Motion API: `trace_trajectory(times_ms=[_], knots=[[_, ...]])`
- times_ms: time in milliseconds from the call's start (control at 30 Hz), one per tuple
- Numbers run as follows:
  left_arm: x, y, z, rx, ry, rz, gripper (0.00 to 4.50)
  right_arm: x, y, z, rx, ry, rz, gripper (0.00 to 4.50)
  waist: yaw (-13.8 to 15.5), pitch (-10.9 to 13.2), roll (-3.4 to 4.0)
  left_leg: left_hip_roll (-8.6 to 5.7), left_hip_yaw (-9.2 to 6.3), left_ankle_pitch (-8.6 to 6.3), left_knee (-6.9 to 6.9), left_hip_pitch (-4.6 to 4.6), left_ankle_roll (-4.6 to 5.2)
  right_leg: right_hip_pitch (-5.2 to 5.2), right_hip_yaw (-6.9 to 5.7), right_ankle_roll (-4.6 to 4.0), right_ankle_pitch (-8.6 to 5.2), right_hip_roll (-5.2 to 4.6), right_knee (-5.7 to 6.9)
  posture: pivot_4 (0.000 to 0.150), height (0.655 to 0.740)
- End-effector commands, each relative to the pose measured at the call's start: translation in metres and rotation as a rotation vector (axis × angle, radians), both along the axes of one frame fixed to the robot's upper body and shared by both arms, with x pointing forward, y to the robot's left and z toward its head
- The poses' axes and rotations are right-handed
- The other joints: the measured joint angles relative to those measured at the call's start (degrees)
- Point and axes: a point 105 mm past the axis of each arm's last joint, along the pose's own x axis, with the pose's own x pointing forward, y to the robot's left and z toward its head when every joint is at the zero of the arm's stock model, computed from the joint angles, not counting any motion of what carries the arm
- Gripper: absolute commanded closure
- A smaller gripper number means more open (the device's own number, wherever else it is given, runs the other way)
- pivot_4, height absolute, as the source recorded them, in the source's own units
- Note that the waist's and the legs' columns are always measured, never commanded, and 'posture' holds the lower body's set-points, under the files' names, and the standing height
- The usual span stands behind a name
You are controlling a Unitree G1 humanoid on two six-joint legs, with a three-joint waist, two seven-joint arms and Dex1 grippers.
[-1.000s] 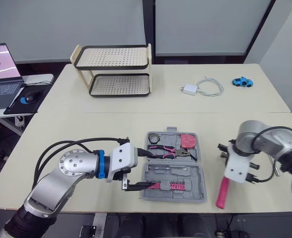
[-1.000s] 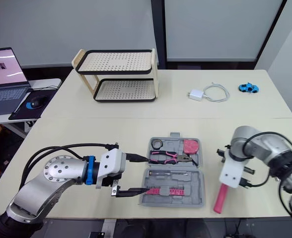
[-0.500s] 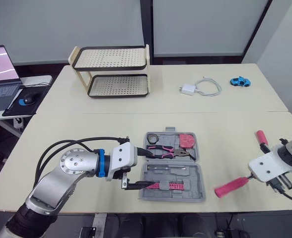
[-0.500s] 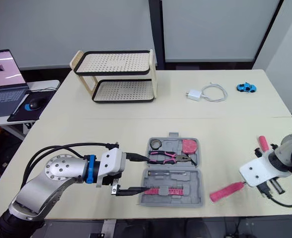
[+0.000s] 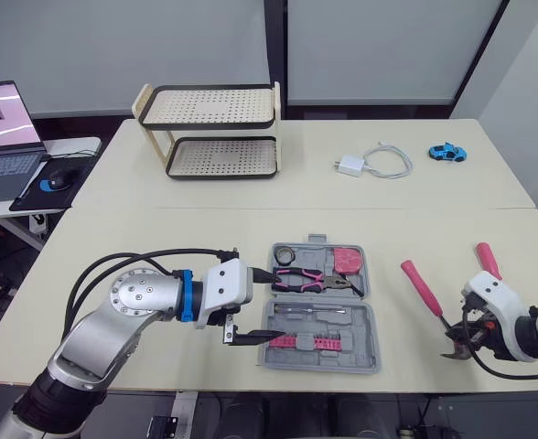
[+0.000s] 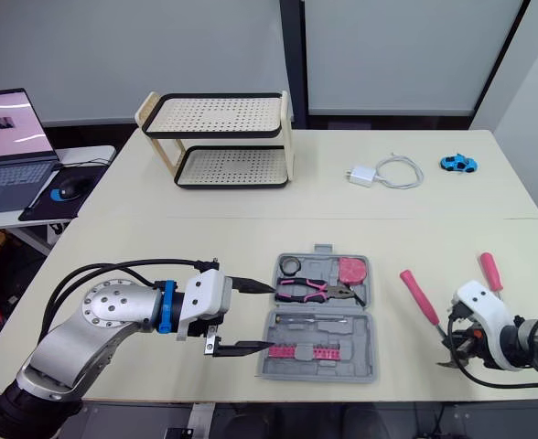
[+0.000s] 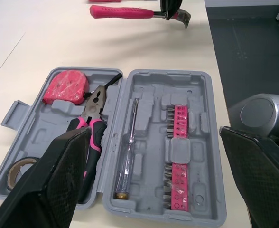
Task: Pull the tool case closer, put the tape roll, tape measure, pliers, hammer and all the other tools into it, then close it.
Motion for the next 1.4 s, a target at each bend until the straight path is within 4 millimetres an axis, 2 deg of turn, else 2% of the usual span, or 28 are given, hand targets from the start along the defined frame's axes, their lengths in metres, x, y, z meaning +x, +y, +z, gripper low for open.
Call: trace_trajectory(times_ms=[33,167,400,700,967,1100,1133,1167,1400], knots=[[-0.005,-0.005,0.006,-0.011,-0.033,-0.033,0.0,0.012,0.003,0.006,0.004,-0.037,-0.108,4.42,0.0,0.0,0.0,0.0,0.0,0.0,0.0,0.0,0.0,0.0,0.0,0.0,0.0,0.0,0.0,0.15,0.7318],[-0.005,-0.005,0.005,-0.008,-0.03,-0.036,0.0,0.025,0.008,-0.001,0.025,-0.041,-0.235,4.42,-0.2,0.0,0.02,-0.02,-0.01,0.0,0.0,-0.02,-0.01,-0.02,0.0,0.0,0.0,-0.01,0.01,0.15,0.7318],[-0.004,-0.005,0.002,0.0,-0.022,-0.049,0.0,0.026,0.021,-0.019,0.069,0.008,-0.296,4.42,-0.3,0.0,0.01,-0.05,-0.02,0.01,-0.03,-0.03,-0.01,-0.05,-0.01,0.0,0.0,-0.03,-0.02,0.15,0.7318],[-0.003,-0.005,0.002,0.001,-0.024,-0.057,0.0,0.03,0.018,-0.025,0.067,-0.007,-0.379,4.42,-0.7,-0.1,-0.07,-0.05,-0.03,0.0,-0.03,0.01,0.0,-0.03,-0.01,0.0,0.0,0.0,0.01,0.15,0.7318],[-0.002,0.001,0.003,0.005,-0.029,-0.049,0.0,0.027,0.018,-0.004,0.095,-0.108,-0.351,1.91,-0.7,-0.1,-0.06,-0.05,-0.03,0.0,-0.03,-0.01,0.01,-0.04,-0.01,0.01,0.0,0.0,0.03,0.15,0.7318],[-0.001,0.005,0.003,0.007,-0.03,-0.036,0.0,0.025,0.022,0.014,0.083,-0.26,-0.234,0.5,-0.8,-0.1,-0.05,-0.06,-0.02,-0.01,-0.05,0.0,0.02,-0.05,0.0,0.01,0.0,0.01,0.02,0.15,0.7318],[-0.001,0.005,0.003,0.007,-0.03,-0.036,0.0,0.023,0.022,0.013,0.062,-0.288,-0.218,0.16,-0.8,-0.1,-0.05,-0.06,-0.02,-0.01,-0.05,0.0,0.02,-0.05,-0.01,0.01,0.0,0.02,0.02,0.15,0.7318],[-0.001,0.005,0.003,0.006,-0.03,-0.036,0.0,0.021,0.022,0.013,0.049,-0.314,-0.212,0.04,-0.8,-0.1,-0.06,-0.06,-0.03,-0.01,-0.07,0.0,0.03,-0.05,-0.02,0.01,0.0,0.02,0.02,0.15,0.7318],[-0.001,0.0,0.006,-0.008,-0.031,-0.043,0.0,0.014,0.021,-0.008,0.011,-0.382,-0.255,0.04,-0.8,-0.1,-0.06,-0.03,-0.01,-0.01,-0.05,0.05,0.03,-0.03,0.02,0.02,0.01,0.03,0.04,0.15,0.7318]])
